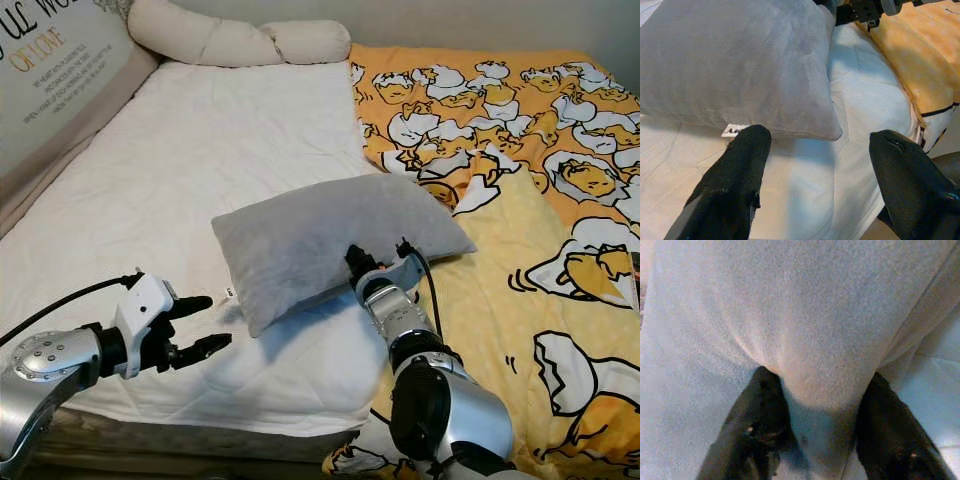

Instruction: Clean up the room

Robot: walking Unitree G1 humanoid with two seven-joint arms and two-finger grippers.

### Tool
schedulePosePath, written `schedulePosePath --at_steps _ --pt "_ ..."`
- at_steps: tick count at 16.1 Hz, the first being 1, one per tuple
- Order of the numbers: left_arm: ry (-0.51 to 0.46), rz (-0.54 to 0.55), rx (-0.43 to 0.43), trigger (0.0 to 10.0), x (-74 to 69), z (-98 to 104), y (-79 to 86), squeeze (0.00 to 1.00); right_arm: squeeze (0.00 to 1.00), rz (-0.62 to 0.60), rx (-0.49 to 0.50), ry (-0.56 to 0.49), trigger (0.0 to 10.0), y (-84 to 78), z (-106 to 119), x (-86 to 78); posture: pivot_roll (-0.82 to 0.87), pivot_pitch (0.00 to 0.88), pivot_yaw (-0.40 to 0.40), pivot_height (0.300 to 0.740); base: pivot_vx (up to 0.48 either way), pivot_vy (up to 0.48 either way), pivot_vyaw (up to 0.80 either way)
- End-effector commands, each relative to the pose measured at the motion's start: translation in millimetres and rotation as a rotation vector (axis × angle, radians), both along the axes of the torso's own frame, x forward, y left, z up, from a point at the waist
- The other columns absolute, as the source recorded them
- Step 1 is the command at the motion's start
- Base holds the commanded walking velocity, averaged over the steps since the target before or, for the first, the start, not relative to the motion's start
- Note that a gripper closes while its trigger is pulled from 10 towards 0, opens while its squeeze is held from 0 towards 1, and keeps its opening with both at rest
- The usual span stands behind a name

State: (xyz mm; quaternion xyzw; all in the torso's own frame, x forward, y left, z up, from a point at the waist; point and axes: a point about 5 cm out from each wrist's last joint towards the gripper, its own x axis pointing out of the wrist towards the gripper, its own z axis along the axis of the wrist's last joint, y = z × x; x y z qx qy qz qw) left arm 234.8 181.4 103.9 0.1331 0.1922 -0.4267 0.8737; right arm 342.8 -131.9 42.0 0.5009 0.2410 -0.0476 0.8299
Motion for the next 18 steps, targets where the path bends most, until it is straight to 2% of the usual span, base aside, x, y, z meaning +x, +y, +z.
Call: schedulePosePath --at_steps 1,5,8,10,11,13,14,15,16,17,18 --pt "0.005 -0.014 0.011 10.0 0.1 1.6 0.0 0.0 0.0 0.024 -0.012 0.009 0.0 3.8 1.8 1.7 0.16 0.0 0.02 0.74 0.0 0.0 0.0" --pt "0.014 -0.012 0.026 10.0 -3.3 -0.9 5.4 0.0 0.0 0.025 -0.037 0.001 0.0 6.5 9.4 7.5 0.15 0.0 0.031 0.74 0.0 0.0 0.0" --pt "-0.027 0.053 0.053 10.0 3.5 0.5 14.2 0.0 0.0 0.062 -0.061 -0.047 0.0 11.8 21.1 15.2 0.15 0.0 0.026 0.74 0.0 0.0 0.0" --pt "-0.114 0.203 0.124 10.0 20.0 2.6 29.5 0.0 0.0 0.167 -0.196 -0.14 0.0 20.8 41.3 27.0 0.15 0.0 0.023 0.74 0.0 0.0 0.0" --pt "-0.165 0.289 0.133 10.0 29.0 6.9 36.6 0.0 0.0 0.196 -0.22 -0.203 0.0 26.4 56.5 34.8 0.15 0.0 0.023 0.74 0.0 0.0 0.0" --pt "-0.312 0.556 0.11 10.0 50.0 26.8 59.2 0.0 0.0 0.289 -0.169 -0.365 0.0 45.3 94.8 49.1 0.16 0.0 0.021 0.74 0.0 0.0 0.0" --pt "-0.338 0.613 0.103 10.0 53.5 31.7 65.4 0.0 0.0 0.338 -0.155 -0.416 0.0 52.8 105.0 51.1 0.16 0.0 0.02 0.74 0.0 0.0 0.0" --pt "-0.397 0.733 0.088 10.0 60.5 44.0 82.1 0.0 0.0 0.504 -0.131 -0.565 0.0 77.4 133.3 52.8 0.16 0.0 0.016 0.74 0.0 0.0 0.0" --pt "-0.407 0.751 0.084 10.0 61.5 46.1 85.1 0.0 0.0 0.535 -0.12 -0.596 0.0 82.4 139.2 52.6 0.16 0.0 0.016 0.74 0.0 0.0 0.0" --pt "-0.426 0.792 0.074 10.0 62.8 50.6 91.6 0.0 0.0 0.592 -0.064 -0.67 0.0 91.3 154.1 51.9 0.16 0.0 0.016 0.74 0.0 0.0 0.0" --pt "-0.454 0.867 0.065 10.0 63.8 54.8 100.5 0.0 0.0 0.604 0.105 -0.761 0.0 89.6 174.7 52.4 0.17 0.0 0.008 0.74 0.0 0.0 0.0"
